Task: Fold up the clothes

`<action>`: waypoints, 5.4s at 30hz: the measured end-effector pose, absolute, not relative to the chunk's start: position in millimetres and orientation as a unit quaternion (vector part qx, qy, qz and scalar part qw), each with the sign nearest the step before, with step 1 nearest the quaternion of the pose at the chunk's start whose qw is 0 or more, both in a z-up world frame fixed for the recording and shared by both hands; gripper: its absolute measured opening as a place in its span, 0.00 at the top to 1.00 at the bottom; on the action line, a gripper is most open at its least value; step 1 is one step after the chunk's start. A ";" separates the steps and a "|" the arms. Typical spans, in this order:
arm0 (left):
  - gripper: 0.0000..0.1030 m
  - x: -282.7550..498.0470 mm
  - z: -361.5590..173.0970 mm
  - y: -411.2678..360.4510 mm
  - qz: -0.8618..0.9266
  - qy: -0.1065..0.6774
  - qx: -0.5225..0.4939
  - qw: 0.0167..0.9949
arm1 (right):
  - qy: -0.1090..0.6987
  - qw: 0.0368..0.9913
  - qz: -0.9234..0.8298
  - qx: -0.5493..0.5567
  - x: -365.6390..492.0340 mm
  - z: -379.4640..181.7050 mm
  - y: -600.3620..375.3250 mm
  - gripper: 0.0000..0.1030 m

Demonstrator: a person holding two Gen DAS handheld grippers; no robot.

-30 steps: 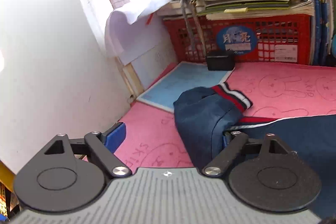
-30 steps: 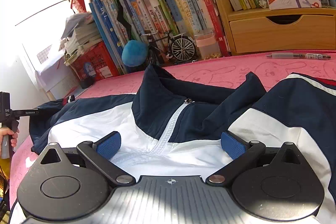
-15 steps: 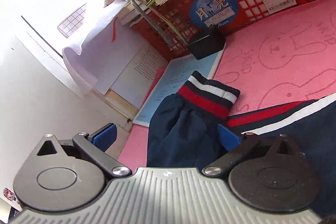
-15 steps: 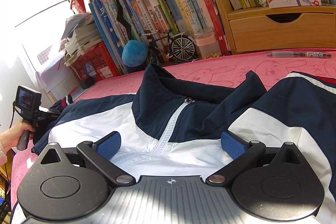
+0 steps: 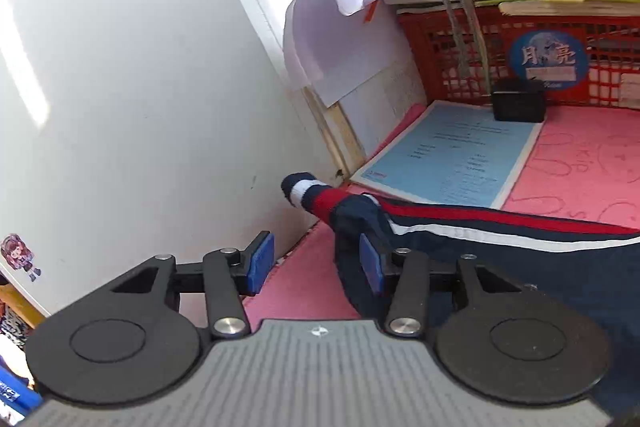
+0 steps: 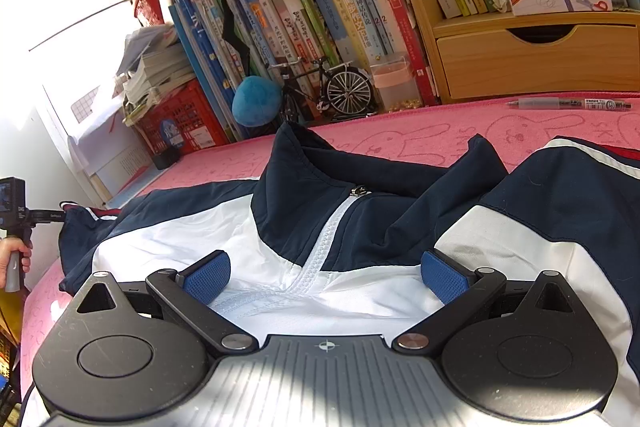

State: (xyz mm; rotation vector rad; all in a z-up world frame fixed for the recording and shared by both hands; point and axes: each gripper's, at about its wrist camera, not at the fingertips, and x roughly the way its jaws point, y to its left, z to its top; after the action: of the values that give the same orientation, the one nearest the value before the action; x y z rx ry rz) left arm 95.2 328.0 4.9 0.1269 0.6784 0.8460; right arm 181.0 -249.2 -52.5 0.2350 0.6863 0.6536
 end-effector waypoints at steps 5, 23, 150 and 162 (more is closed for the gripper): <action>0.26 115.2 32.3 250.8 0.261 0.273 0.058 0.924 | 0.330 0.883 0.315 0.115 181.1 -52.7 -249.9 0.00; 0.04 295.0 -38.1 -20.4 -0.081 0.415 0.069 0.903 | 0.369 0.916 0.159 0.007 266.2 -40.8 -266.4 0.07; 0.02 137.9 -19.9 166.9 0.087 0.327 0.012 0.941 | 0.315 0.927 0.160 -0.124 122.0 -1.1 -235.6 0.20; 0.00 228.8 -49.5 240.7 0.250 0.341 0.099 0.901 | 0.345 0.917 0.193 -0.054 149.9 -48.1 -185.7 0.00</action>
State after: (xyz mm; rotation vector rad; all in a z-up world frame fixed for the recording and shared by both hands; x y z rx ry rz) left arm 228.8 240.7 -49.5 0.2044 0.7053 0.5182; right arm 149.9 -185.7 -48.1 -0.1119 0.7102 0.3978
